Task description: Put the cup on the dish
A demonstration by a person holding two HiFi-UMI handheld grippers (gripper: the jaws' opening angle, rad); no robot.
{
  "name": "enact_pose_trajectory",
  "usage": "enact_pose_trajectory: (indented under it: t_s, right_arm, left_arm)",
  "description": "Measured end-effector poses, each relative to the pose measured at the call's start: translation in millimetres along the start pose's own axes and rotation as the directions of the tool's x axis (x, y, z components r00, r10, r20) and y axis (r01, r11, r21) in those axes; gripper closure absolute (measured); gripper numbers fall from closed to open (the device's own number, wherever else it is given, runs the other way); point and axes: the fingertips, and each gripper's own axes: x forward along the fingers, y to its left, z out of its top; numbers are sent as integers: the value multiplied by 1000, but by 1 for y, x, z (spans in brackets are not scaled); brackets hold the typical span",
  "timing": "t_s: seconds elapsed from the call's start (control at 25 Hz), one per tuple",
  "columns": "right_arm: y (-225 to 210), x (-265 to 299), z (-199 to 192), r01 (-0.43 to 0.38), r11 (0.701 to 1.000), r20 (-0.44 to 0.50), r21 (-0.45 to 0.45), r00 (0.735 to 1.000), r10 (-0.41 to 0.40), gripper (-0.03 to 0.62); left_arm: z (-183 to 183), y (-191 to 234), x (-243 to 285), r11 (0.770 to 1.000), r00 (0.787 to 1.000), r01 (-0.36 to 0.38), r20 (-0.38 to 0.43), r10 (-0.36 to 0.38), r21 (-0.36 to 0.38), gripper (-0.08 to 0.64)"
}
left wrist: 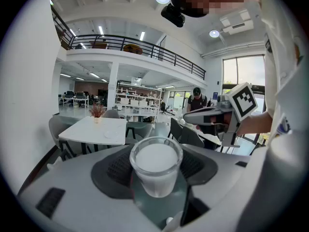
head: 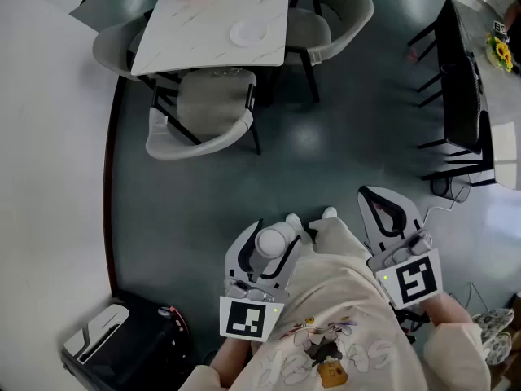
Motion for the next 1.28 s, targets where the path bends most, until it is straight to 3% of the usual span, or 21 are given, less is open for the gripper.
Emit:
enact_pose_trajectory:
  t_s: [0.16,0.52,0.76,0.96,1.12,1.28]
  right_arm:
    - [16,-10,-3,-15,1000,-5,10,1000,15,588]
    - [-2,-62,-10,-37,999,-5,31,999,38,588]
    - [-27,-84,-18,-34,998,-9,59,999,34,588]
    - [-38,-94,-17,-48,997,40,59,998,46,588]
    - [-58,-99,-20,-24,998,51,64,998,21,588]
    - [-56,-113,-38,-74,994,74,85,995,68,588]
  left_arm:
    - [8,-3,-10,1000,1000,-2,31,2,-22,284]
    - [27,-61,9,992,995,88,33,-92,94,284]
    - [29,-88,18,994,996,91,4,-91,52,284]
    - [36,-101,24,993,997,74,12,-75,95,284]
    - [27,-106,34,997,997,70,-42,-68,40,284]
    - [6,-124,42,995,993,92,-75,-94,-32,284]
